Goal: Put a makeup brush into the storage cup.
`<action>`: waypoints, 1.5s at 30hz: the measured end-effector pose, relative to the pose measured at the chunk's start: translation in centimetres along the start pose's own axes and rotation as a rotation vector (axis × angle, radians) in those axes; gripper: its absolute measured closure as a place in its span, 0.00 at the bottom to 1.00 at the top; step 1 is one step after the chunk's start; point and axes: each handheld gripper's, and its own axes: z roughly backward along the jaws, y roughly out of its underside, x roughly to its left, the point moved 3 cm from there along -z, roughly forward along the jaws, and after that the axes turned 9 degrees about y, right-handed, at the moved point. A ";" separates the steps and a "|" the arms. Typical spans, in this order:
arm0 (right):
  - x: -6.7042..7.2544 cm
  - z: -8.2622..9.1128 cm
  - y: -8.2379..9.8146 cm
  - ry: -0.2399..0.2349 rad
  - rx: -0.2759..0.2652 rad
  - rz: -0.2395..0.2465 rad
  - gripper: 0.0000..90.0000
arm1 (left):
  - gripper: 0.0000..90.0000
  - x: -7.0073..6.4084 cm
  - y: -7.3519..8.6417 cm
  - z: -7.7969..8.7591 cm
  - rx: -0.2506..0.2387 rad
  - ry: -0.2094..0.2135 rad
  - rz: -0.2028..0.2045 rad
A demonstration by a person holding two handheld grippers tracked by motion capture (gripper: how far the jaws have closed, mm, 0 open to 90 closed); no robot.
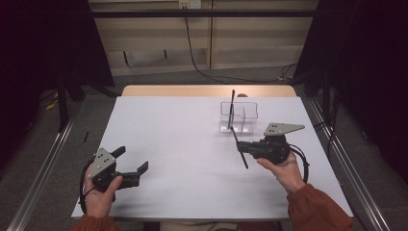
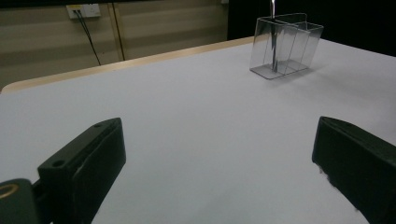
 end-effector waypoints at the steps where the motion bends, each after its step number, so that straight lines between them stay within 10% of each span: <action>1: -0.1 0.0 0.0 0.003 -0.010 -0.006 0.94 | 0.03 0.0 0.0 0.0 -0.001 0.001 0.000; 19: -1.1 0.0 -1.0 0.019 -0.112 -0.072 0.94 | 0.03 -0.1 0.0 0.0 -0.002 0.000 -0.003; 45: -2.6 -0.9 -4.4 0.071 -0.176 -0.043 0.94 | 0.03 -0.1 0.0 0.0 0.001 0.004 -0.006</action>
